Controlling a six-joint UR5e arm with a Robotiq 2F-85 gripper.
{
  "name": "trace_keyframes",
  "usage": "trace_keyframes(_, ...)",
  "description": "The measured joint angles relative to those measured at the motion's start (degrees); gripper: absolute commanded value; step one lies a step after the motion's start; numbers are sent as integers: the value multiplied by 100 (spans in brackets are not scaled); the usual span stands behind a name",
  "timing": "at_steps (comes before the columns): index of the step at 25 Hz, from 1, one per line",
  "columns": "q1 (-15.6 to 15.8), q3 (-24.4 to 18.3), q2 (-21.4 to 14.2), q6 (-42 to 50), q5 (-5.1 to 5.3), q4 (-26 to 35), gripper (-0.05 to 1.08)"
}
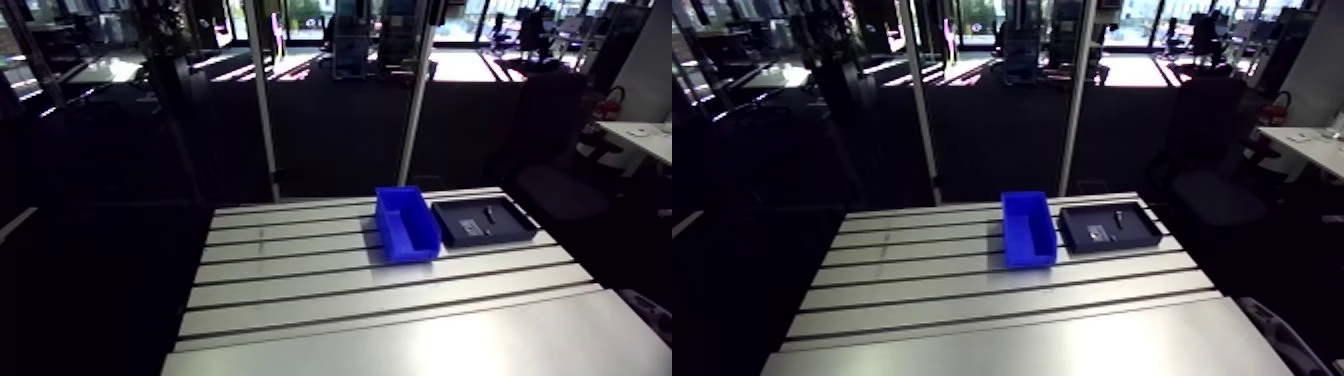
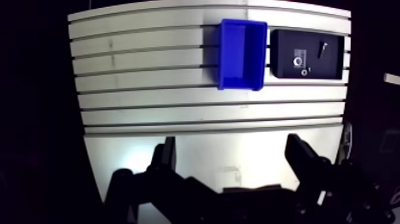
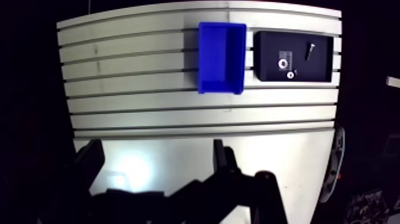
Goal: Pick up the M10 bolt from the tray and put it into the blue bin.
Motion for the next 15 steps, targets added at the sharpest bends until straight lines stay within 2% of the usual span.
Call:
trace_keyframes(6,-33,-15,79,2,-48,-6,1)
trace_keyframes(11,-81,-49,175,-43,-205,-25,1)
trace_keyframes(15,-246,-80,251,-85,-266,-72,1)
